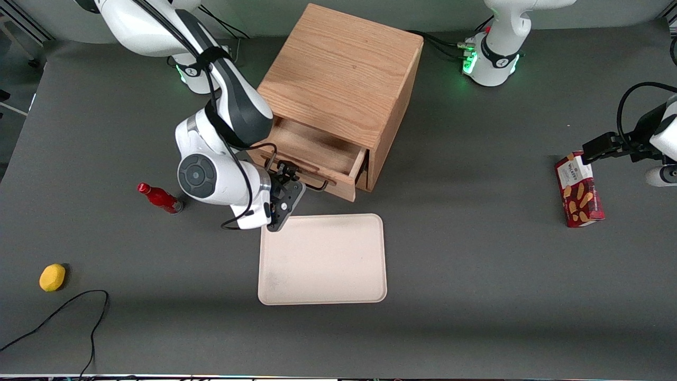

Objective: Open upper drawer
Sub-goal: 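Pull the upper drawer outward by its handle with the right gripper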

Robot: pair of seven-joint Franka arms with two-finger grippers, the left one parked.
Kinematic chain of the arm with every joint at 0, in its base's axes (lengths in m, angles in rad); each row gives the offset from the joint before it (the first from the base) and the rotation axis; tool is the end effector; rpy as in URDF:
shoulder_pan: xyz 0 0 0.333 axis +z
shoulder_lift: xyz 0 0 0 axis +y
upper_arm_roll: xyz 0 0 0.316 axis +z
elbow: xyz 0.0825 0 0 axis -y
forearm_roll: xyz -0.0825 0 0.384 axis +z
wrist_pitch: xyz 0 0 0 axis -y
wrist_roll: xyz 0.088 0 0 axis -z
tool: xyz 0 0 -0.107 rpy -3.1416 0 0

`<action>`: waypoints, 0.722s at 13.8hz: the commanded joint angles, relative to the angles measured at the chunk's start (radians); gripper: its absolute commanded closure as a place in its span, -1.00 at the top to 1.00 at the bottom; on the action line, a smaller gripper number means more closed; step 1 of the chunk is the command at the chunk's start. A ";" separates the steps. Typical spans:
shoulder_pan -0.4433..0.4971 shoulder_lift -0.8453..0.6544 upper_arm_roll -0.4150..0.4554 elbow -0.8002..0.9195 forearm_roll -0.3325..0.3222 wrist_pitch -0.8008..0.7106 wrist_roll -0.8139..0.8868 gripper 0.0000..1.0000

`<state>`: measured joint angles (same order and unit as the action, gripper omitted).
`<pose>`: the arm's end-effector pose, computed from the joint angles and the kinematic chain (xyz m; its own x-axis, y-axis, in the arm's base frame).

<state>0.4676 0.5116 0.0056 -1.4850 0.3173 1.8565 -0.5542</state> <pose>0.5983 0.3329 0.3700 0.6122 0.7904 0.0211 0.7520 -0.5739 -0.3242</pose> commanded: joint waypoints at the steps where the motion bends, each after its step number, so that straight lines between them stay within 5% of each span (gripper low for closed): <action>1: -0.020 0.039 0.001 0.064 0.011 -0.020 -0.023 1.00; 10: -0.075 0.128 0.002 0.225 0.014 -0.126 -0.030 1.00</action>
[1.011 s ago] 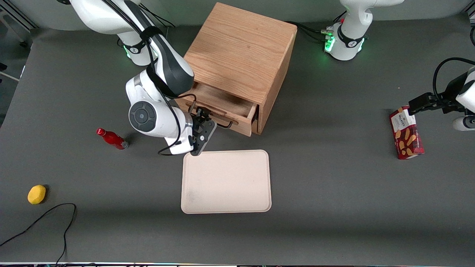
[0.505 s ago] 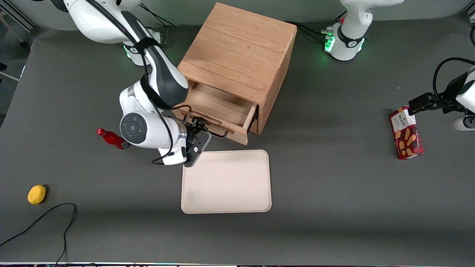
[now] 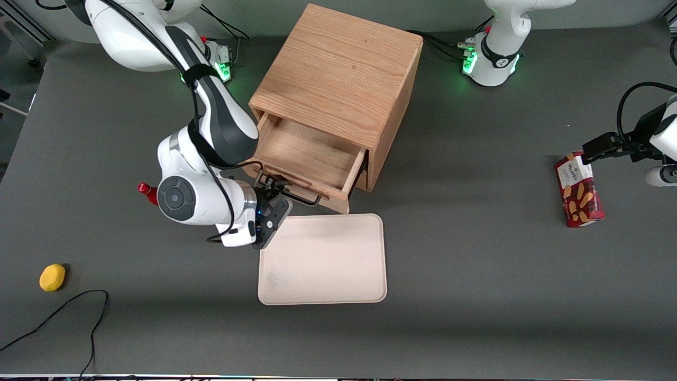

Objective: Open upper drawer
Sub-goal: 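Pull the upper drawer outward by its handle with the right gripper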

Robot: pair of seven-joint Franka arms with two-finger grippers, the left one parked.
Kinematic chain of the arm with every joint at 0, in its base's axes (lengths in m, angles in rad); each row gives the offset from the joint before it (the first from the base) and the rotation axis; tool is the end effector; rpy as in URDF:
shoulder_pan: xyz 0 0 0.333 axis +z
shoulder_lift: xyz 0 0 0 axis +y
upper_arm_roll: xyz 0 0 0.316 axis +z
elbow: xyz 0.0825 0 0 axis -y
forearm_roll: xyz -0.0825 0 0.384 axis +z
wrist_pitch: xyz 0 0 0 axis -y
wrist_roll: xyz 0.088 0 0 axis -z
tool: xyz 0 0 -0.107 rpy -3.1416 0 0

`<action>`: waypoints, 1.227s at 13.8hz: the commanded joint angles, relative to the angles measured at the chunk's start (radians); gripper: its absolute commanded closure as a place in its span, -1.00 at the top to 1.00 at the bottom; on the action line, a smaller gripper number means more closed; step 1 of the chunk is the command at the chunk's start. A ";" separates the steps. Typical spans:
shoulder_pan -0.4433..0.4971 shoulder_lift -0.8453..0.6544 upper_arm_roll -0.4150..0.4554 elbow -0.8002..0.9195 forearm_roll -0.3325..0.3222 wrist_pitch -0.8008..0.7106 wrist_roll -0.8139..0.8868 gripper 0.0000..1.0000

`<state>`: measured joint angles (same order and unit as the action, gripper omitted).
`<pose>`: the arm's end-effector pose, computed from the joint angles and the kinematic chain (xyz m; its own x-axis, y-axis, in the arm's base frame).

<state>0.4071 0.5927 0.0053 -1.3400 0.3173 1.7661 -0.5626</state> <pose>0.6342 0.3066 0.3743 0.6337 0.7735 0.0091 0.7287 -0.5930 -0.3426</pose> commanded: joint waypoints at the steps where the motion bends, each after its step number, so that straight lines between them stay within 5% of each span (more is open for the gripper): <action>1: -0.017 0.056 0.002 0.094 0.014 -0.042 -0.026 1.00; 17: -0.036 0.176 0.002 0.280 0.003 -0.069 -0.135 1.00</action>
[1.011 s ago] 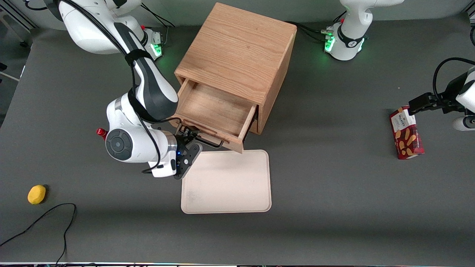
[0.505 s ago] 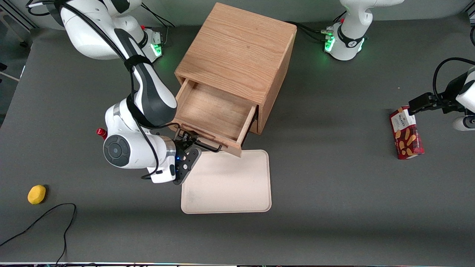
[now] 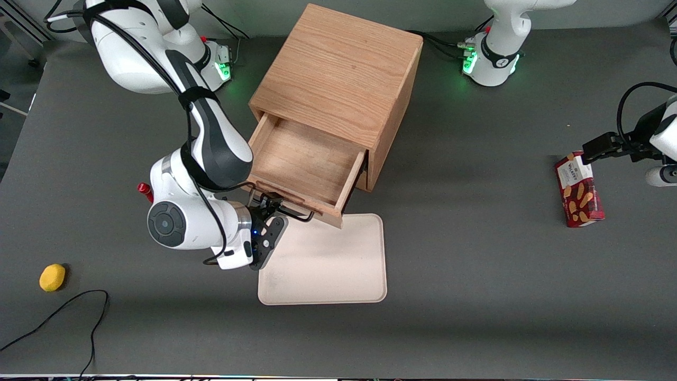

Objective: Open upper drawer
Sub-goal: 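Pull the upper drawer outward by its handle with the right gripper, then keep pulling the drawer handle further out with the right gripper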

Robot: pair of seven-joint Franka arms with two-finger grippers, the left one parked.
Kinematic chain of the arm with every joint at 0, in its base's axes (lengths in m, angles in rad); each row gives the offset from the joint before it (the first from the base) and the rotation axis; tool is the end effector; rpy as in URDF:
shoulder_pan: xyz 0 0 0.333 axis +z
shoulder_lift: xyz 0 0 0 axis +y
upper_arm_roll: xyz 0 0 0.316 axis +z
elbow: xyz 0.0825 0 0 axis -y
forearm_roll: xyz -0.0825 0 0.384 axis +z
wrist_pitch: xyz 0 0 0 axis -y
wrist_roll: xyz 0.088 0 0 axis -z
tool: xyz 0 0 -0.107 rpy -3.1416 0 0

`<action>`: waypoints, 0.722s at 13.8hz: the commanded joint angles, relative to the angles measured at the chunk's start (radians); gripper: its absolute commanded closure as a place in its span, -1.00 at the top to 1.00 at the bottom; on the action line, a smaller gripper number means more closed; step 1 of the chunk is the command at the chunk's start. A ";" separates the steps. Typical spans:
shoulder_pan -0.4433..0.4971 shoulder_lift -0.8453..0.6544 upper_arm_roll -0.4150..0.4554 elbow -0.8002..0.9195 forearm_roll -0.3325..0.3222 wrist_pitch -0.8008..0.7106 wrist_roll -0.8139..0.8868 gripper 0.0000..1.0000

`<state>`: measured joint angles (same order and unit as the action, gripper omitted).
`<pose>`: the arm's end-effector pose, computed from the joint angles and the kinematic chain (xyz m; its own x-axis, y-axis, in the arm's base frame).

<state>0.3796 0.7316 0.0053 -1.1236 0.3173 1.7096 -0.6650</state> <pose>0.6726 0.3028 0.3704 0.5641 0.8229 0.0674 0.7905 -0.5147 -0.3320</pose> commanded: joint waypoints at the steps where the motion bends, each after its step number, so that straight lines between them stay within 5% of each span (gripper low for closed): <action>1: -0.011 0.040 0.001 0.068 0.002 -0.013 -0.036 1.00; 10: -0.059 0.061 0.002 0.103 0.000 -0.013 -0.068 1.00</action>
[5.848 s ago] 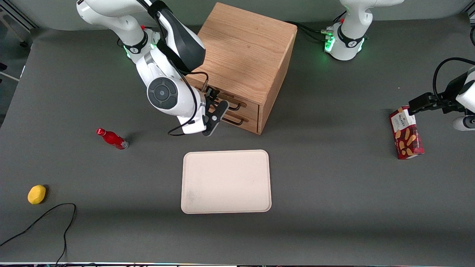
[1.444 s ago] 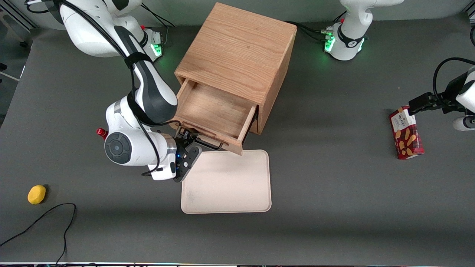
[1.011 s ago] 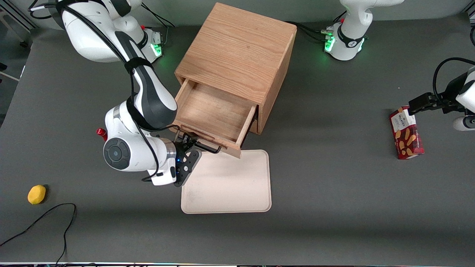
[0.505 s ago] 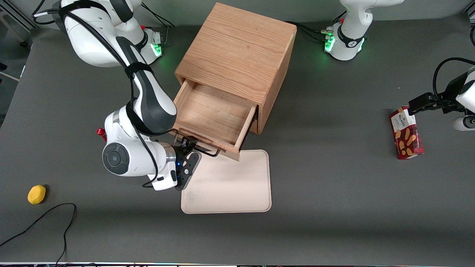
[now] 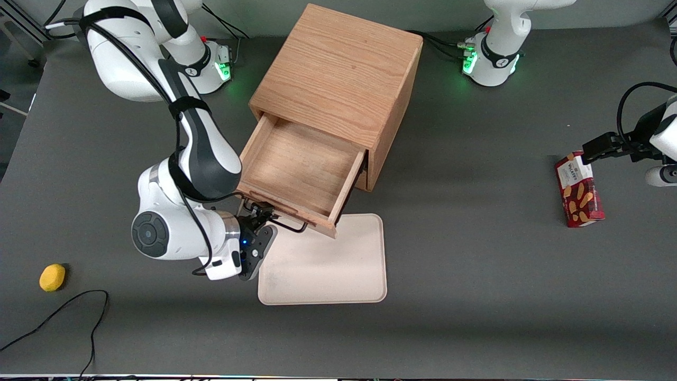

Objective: Open upper drawer
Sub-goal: 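Keep pulling the drawer handle further out with the right gripper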

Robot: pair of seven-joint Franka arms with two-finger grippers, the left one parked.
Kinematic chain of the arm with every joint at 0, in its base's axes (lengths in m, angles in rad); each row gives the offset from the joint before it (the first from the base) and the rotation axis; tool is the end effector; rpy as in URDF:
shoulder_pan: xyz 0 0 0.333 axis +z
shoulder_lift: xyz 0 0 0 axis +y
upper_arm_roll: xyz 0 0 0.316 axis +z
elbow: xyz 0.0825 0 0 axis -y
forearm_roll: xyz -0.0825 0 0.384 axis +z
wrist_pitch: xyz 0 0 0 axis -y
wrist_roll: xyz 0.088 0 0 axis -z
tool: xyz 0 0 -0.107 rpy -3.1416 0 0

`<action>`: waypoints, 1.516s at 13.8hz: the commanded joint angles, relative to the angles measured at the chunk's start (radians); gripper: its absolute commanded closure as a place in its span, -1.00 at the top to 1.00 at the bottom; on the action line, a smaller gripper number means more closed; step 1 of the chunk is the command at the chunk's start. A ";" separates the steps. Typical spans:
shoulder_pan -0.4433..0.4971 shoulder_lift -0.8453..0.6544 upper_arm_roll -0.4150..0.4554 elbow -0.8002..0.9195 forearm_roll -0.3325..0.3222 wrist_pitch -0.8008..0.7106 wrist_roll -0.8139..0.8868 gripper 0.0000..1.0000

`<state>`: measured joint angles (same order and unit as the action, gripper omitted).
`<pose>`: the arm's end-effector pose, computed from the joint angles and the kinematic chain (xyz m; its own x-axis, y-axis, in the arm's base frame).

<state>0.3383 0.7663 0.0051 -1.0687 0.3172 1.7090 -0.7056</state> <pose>0.6929 0.2776 0.3702 0.5644 0.8198 0.0966 0.7981 -0.5120 -0.3176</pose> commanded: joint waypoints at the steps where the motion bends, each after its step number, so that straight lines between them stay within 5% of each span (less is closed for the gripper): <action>1: -0.021 0.027 0.003 0.049 0.000 -0.012 -0.029 1.00; 21: -0.059 0.053 0.010 0.090 0.054 -0.009 0.000 1.00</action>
<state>0.2911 0.7935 0.0066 -1.0313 0.3396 1.7096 -0.7189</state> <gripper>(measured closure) 0.000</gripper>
